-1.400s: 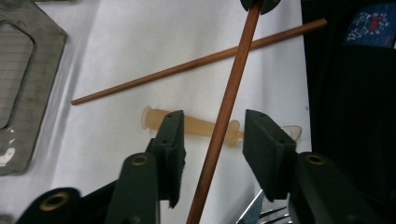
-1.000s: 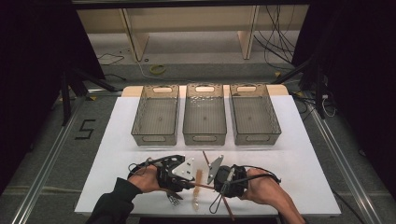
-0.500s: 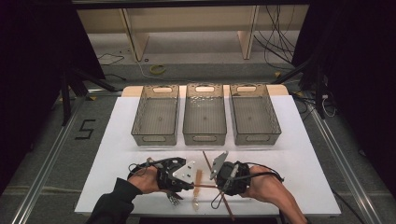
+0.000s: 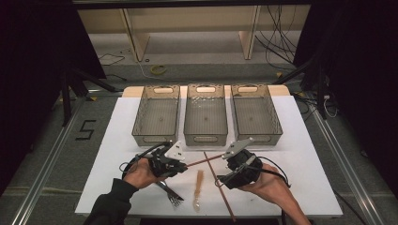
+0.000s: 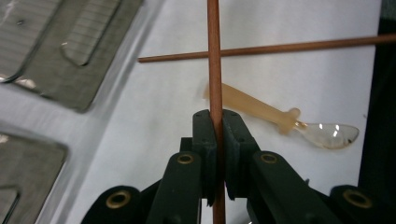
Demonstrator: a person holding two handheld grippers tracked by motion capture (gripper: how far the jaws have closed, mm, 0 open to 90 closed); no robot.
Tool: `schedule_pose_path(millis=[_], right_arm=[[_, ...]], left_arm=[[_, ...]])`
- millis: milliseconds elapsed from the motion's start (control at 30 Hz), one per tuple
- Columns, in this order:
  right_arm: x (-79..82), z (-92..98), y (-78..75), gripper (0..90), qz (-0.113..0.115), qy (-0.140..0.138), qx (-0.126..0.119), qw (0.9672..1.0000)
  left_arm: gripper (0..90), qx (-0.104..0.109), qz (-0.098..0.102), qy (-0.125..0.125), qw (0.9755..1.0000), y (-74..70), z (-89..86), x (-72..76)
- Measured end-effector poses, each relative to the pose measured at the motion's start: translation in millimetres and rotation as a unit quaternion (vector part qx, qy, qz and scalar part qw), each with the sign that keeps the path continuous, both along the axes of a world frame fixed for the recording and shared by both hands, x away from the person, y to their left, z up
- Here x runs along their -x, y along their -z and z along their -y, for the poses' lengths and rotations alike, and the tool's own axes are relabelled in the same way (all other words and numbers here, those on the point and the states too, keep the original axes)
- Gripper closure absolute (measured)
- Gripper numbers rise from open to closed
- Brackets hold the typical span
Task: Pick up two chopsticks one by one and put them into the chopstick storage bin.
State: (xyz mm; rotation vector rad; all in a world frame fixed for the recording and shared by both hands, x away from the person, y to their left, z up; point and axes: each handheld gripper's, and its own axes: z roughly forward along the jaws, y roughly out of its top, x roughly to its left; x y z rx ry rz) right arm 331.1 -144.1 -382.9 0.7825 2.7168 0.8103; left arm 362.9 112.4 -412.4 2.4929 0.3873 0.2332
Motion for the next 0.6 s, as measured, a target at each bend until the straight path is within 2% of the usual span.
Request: schedule_pose_path(millis=[67, 133, 167, 267, 400, 433, 600], right_arm=[[0.0, 0.8, 1.4, 35.9, 0.004, 0.007, -0.009, 0.9999], [-0.2, 2.9, 6.3, 33.1, -0.005, 0.020, -0.012, 0.9997], [-0.3, 4.1, 7.9, 32.7, -0.010, 0.019, -0.004, 0.9998], [-0.7, 5.1, 12.8, 31.7, -0.016, 0.026, -0.005, 0.9995], [-0.4, 5.7, 21.1, 29.6, -0.030, 0.050, 0.011, 0.9982], [0.1, 5.6, 25.3, 29.4, -0.036, 0.060, 0.023, 0.9973], [1.0, 6.7, 32.8, 29.0, -0.046, 0.070, 0.028, 0.9961]], left_arm=[[84.7, 0.012, 0.003, -0.029, 0.9995, -2.0, -5.2, -4.0], [84.7, 0.016, 0.004, -0.049, 0.9987, -3.2, -8.7, -6.9], [84.7, 0.023, 0.003, -0.061, 0.9979, -3.8, -10.8, -8.0], [84.7, 0.031, 0.005, -0.085, 0.9959, -6.6, -16.2, -11.3], [84.8, 0.048, 0.010, -0.124, 0.9911, -11.1, -25.3, -17.1], [84.8, 0.052, 0.012, -0.133, 0.9897, -12.1, -27.9, -18.8], [84.8, 0.075, 0.013, -0.174, 0.9818, -17.2, -42.6, -27.8]])
